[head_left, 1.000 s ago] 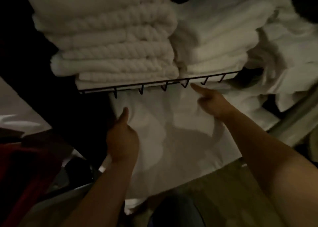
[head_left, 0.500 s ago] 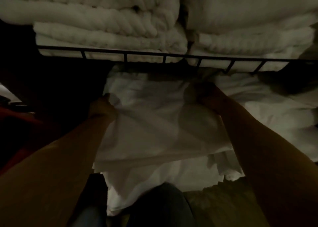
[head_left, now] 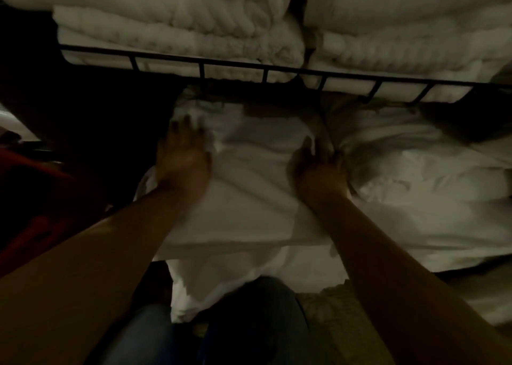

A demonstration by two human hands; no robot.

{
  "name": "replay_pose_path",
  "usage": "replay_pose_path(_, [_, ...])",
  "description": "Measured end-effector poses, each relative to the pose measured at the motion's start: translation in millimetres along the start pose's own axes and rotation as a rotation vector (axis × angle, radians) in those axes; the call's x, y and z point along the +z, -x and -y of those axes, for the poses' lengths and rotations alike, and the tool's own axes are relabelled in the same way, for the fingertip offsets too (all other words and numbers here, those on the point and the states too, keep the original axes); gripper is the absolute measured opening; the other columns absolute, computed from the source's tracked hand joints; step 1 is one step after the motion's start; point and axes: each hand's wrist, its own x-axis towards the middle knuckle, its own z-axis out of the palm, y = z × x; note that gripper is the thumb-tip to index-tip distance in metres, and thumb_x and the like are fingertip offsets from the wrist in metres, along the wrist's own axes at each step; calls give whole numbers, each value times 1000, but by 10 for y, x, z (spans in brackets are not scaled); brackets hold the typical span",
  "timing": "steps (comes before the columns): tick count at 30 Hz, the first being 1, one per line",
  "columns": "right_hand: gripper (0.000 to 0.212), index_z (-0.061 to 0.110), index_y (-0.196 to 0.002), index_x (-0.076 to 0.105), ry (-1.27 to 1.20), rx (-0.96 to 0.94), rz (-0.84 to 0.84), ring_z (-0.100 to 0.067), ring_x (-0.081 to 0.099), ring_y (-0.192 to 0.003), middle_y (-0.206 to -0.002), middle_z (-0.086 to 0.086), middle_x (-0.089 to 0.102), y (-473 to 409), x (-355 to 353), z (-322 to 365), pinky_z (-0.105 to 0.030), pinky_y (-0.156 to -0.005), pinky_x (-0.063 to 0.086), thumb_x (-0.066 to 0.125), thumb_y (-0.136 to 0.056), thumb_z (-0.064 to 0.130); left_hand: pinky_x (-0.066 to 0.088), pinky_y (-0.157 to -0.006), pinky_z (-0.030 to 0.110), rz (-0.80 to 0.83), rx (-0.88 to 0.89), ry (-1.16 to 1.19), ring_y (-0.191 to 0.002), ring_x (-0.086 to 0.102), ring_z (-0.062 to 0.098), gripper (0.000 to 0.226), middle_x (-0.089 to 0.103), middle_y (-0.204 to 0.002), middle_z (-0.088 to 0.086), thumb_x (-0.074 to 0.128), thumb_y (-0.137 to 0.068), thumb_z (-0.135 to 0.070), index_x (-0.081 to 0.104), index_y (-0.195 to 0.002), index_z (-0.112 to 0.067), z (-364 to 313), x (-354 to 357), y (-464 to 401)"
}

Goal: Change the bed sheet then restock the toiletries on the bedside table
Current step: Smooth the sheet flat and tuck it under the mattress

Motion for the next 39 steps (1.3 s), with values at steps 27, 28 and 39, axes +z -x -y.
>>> replay_pose_path(27, [86,25,-144,32,-184,5,-75,-35,22,-140,-152,-7,27,1364,231,516,-49,-110,21,2,-73,63,-1,-118,44,331,184,-152,-146,-9,29,85,-7,-159,9,-20,-79,-54,7,-152,-21,475,141,914])
replay_pose_path(28, [78,16,-129,51,-203,-2,-152,-39,42,-125,-136,-13,47,1291,181,550,-48,-98,35,11,-75,56,2,-118,41,304,142,-117,-146,-4,26,71,-3,-160,7,-6,-91,-53,7,-152,-18,448,113,893])
replay_pose_path(39, [54,19,-147,26,-116,-115,158,-25,47,-121,-138,-7,47,1139,-391,1371,-34,-100,40,40,-98,37,46,-94,38,627,362,128,-115,53,27,48,51,-133,8,46,-96,-31,35,-141,-21,931,-716,797])
